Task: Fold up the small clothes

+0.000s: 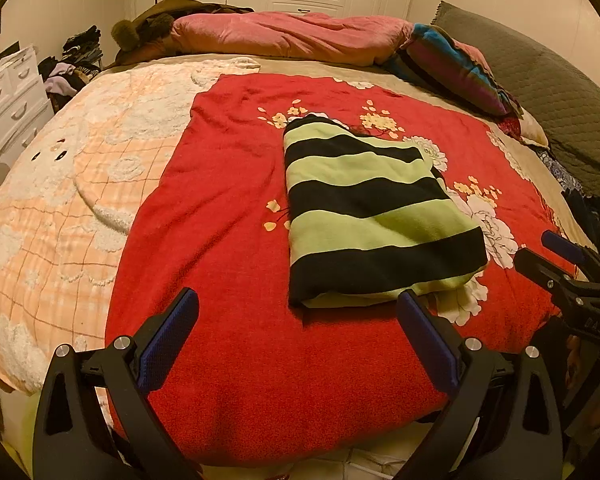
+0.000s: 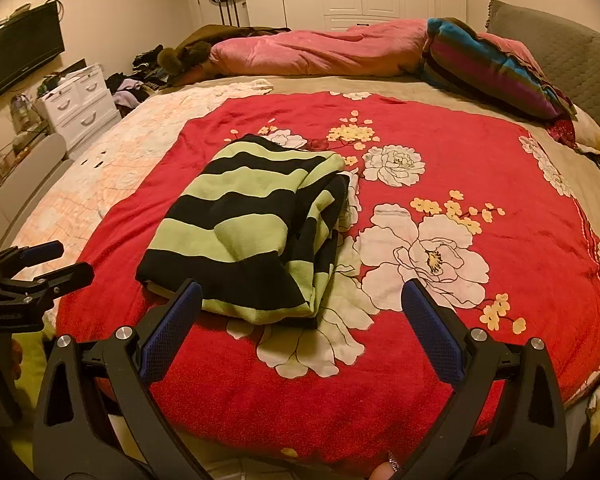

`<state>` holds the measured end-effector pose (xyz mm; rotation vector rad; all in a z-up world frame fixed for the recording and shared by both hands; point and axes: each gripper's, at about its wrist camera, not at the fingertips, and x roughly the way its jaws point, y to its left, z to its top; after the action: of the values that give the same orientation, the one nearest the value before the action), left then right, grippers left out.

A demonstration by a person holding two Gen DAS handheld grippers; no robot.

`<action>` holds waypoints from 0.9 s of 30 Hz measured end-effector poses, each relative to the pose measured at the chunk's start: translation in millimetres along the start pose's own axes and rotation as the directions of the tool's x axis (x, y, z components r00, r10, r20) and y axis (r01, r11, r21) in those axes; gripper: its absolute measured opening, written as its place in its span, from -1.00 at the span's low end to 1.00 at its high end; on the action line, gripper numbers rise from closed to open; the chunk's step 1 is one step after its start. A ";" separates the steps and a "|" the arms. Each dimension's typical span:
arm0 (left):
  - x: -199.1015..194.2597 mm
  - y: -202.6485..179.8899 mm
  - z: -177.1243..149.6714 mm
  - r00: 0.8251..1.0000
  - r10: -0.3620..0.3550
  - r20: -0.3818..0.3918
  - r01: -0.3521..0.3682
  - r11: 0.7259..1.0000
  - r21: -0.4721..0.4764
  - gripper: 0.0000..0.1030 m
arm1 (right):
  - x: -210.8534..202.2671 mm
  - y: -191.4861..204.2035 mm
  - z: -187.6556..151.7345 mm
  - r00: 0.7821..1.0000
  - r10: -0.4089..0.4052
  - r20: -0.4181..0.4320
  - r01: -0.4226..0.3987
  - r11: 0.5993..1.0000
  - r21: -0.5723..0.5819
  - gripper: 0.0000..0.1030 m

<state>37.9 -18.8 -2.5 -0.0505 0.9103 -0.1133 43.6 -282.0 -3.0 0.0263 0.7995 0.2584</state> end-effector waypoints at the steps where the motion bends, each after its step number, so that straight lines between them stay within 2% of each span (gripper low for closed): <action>1: 0.1 -0.4 0.6 1.000 0.001 -0.001 -0.001 1.000 0.002 0.92 | 0.0 0.2 -0.1 1.000 -0.001 0.001 0.001 1.000 -0.001 0.82; 27: 2.3 -4.4 0.6 1.000 0.010 -0.003 -0.010 0.999 0.034 0.92 | 0.9 -7.9 -5.1 1.000 0.001 -0.010 -0.001 1.000 0.005 0.82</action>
<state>39.4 -23.4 -3.5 -0.0145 0.9113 -0.1193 42.3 -289.8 -8.1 0.0299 0.8106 0.2573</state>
